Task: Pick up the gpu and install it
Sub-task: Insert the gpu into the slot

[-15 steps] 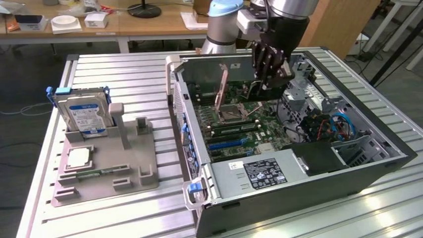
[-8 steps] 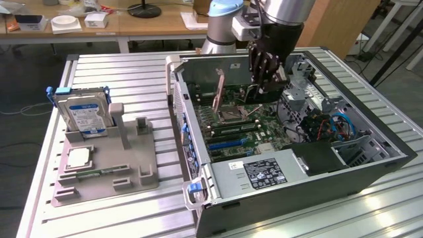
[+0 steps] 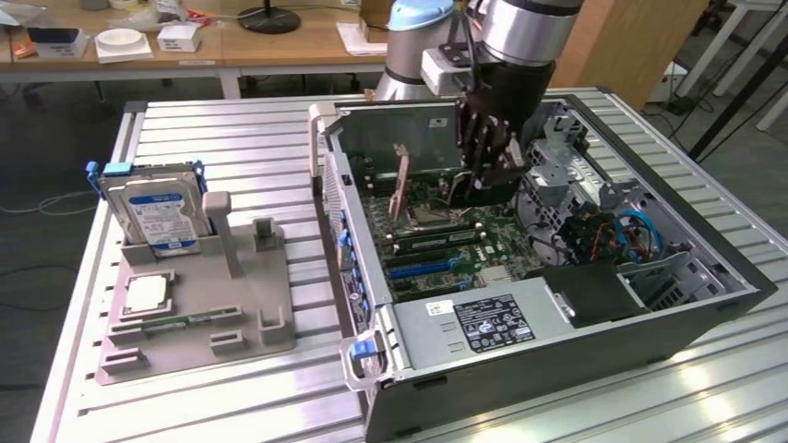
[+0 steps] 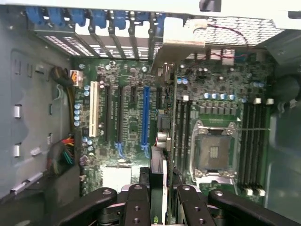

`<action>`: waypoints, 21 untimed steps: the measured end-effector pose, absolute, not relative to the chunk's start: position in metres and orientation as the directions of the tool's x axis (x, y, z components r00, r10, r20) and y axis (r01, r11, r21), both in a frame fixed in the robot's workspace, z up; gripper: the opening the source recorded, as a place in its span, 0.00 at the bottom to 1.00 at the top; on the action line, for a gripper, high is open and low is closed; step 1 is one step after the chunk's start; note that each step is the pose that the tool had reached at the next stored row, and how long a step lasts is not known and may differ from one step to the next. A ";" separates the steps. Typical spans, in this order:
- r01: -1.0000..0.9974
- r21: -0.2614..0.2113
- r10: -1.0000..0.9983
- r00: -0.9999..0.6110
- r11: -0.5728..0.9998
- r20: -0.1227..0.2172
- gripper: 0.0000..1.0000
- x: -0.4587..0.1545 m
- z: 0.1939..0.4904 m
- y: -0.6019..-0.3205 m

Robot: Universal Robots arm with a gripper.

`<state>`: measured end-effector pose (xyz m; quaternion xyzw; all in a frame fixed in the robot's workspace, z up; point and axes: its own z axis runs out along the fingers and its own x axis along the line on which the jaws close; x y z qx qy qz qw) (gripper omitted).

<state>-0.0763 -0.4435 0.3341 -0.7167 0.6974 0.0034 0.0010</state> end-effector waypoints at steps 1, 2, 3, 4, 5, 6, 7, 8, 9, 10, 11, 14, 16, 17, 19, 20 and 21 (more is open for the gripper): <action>-1.000 0.003 -1.000 0.027 -0.027 -0.006 0.27 -0.076 0.333 -0.447; -1.000 0.003 -1.000 0.027 -0.027 -0.005 0.27 -0.077 0.331 -0.449; -1.000 0.003 -1.000 0.027 -0.027 -0.005 0.27 -0.078 0.329 -0.451; -1.000 0.003 -1.000 0.027 -0.027 -0.006 0.27 -0.079 0.327 -0.452; -1.000 0.003 -1.000 0.027 -0.027 -0.006 0.27 -0.082 0.325 -0.452; -1.000 0.003 -1.000 0.027 -0.027 -0.005 0.27 -0.086 0.322 -0.453; -1.000 0.003 -1.000 0.026 -0.026 -0.005 0.27 -0.088 0.320 -0.453; -1.000 0.003 -1.000 0.026 -0.026 -0.004 0.27 -0.090 0.318 -0.453; -1.000 0.003 -1.000 0.026 -0.026 -0.004 0.27 -0.091 0.317 -0.454; -1.000 0.003 -1.000 0.026 -0.026 -0.003 0.27 -0.092 0.315 -0.454; -1.000 0.003 -1.000 0.027 -0.027 -0.003 0.27 -0.094 0.313 -0.454; -1.000 0.004 -1.000 0.027 -0.027 -0.001 0.27 -0.097 0.308 -0.455; -1.000 0.004 -1.000 0.026 -0.026 0.001 0.27 -0.100 0.305 -0.456; -1.000 0.004 -1.000 0.027 -0.027 0.002 0.27 -0.101 0.303 -0.456; -1.000 0.004 -1.000 0.026 -0.026 0.003 0.27 -0.102 0.300 -0.456; -1.000 0.004 -1.000 0.026 -0.026 0.004 0.27 -0.103 0.298 -0.457; -1.000 0.004 -1.000 0.026 -0.026 0.005 0.27 -0.104 0.296 -0.457</action>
